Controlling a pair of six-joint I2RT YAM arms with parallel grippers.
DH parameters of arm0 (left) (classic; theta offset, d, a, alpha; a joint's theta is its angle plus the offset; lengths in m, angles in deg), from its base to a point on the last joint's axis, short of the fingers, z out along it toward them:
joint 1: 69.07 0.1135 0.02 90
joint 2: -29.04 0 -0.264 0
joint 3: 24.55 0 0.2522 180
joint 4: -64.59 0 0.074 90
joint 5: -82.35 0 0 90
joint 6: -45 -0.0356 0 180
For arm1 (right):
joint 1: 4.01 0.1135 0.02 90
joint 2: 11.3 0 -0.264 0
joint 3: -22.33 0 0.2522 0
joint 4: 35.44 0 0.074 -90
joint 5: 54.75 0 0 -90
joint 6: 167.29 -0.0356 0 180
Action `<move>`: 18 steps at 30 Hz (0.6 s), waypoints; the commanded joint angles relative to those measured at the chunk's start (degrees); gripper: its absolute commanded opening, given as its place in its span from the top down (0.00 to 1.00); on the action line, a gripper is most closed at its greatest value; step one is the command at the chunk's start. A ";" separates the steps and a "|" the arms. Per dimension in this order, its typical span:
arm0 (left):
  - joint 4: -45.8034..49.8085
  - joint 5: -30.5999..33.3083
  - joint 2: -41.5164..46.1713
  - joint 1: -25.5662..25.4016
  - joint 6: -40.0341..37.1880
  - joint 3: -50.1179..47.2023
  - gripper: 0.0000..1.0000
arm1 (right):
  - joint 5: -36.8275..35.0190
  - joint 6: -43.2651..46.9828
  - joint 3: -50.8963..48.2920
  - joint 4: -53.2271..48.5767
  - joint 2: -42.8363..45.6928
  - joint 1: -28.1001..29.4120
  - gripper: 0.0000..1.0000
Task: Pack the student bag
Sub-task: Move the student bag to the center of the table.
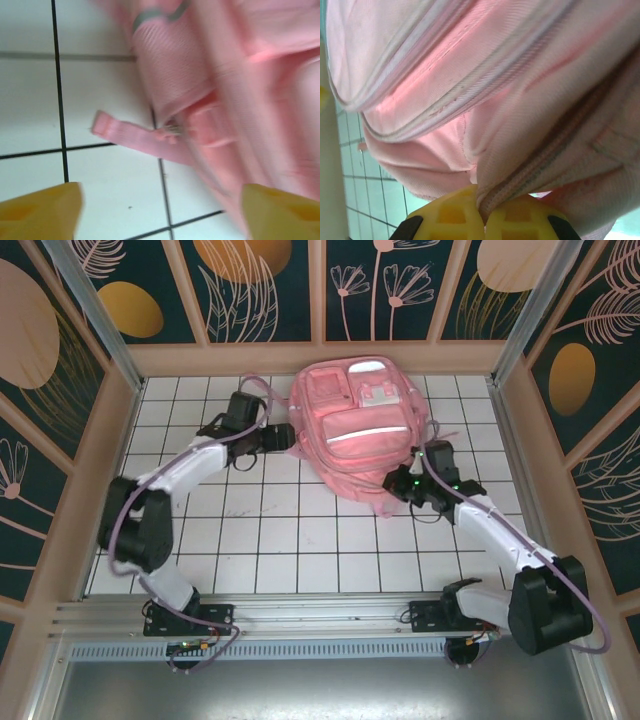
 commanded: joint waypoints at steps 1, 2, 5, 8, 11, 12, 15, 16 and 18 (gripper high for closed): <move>-0.25 4.70 10.26 0.05 0.55 -2.04 0.01 | -2.07 1.61 2.18 3.00 -2.37 9.09 1.00; -0.26 6.91 13.11 0.05 0.46 -2.48 0.01 | -2.61 1.64 2.52 3.72 -3.15 12.15 1.00; -0.62 12.73 19.49 0.05 -0.35 -3.31 0.01 | -3.42 2.11 3.59 4.70 -5.58 19.26 1.00; -3.24 17.83 24.85 0.05 -1.47 -5.44 0.01 | -4.67 2.49 4.67 4.81 -7.78 25.62 1.00; -4.84 24.31 28.26 0.05 -1.51 -6.88 0.01 | -5.76 1.89 4.89 4.18 -8.85 30.42 1.00; -5.34 25.38 29.21 0.05 -1.96 -7.19 0.01 | -6.42 1.28 4.59 3.62 -8.66 31.78 1.00; -8.16 25.67 31.43 -0.01 -3.40 -8.93 0.01 | -7.95 -0.65 2.39 1.89 -6.37 34.80 1.00; -9.17 25.70 31.98 0.05 -3.65 -9.56 0.01 | -8.37 -1.06 1.57 1.41 -5.25 35.54 1.00; -11.33 26.38 33.01 0.05 -4.15 -11.11 0.01 | -8.95 -2.35 -0.40 0.75 -2.45 36.72 1.00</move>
